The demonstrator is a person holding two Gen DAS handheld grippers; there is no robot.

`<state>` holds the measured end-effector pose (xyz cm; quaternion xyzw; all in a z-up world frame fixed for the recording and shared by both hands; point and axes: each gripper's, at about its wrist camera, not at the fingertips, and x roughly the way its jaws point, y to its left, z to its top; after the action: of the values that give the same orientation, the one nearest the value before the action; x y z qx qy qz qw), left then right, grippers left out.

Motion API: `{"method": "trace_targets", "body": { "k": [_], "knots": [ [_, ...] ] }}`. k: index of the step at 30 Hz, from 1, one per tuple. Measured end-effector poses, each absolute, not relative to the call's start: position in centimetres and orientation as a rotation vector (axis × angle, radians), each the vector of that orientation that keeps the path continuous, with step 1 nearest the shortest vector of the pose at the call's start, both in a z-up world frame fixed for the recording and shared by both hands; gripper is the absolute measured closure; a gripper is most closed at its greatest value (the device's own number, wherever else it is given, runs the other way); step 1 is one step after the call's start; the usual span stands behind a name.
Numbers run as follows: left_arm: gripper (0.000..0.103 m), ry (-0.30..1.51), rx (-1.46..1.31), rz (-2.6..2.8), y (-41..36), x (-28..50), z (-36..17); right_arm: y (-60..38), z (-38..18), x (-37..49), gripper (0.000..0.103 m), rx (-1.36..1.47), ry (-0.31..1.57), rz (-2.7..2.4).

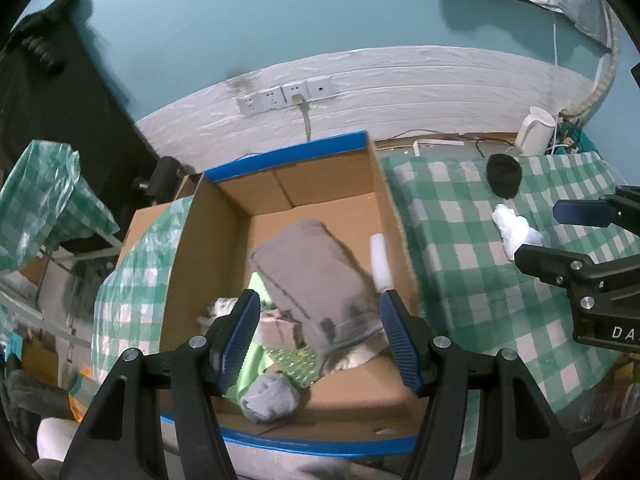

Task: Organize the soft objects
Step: 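Move the right tool to the black beanie while the left tool reaches the white cloth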

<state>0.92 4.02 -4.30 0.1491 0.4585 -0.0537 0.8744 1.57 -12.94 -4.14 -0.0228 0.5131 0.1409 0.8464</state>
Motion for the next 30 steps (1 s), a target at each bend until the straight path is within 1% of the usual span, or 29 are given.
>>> {"method": "trace_targets", "body": {
  "k": [17,30],
  "knots": [
    [0.039,0.967,0.345,-0.147,-2.0,1.7,-4.7,-20.5,-4.7,0.1,0.038,0.013,1.084,0.173],
    [0.039,0.963,0.364,-0.151,-6.7,4.7,-6.1,-25.1,-7.1,3.8,0.038,0.044,1.131,0.092]
  ]
}}
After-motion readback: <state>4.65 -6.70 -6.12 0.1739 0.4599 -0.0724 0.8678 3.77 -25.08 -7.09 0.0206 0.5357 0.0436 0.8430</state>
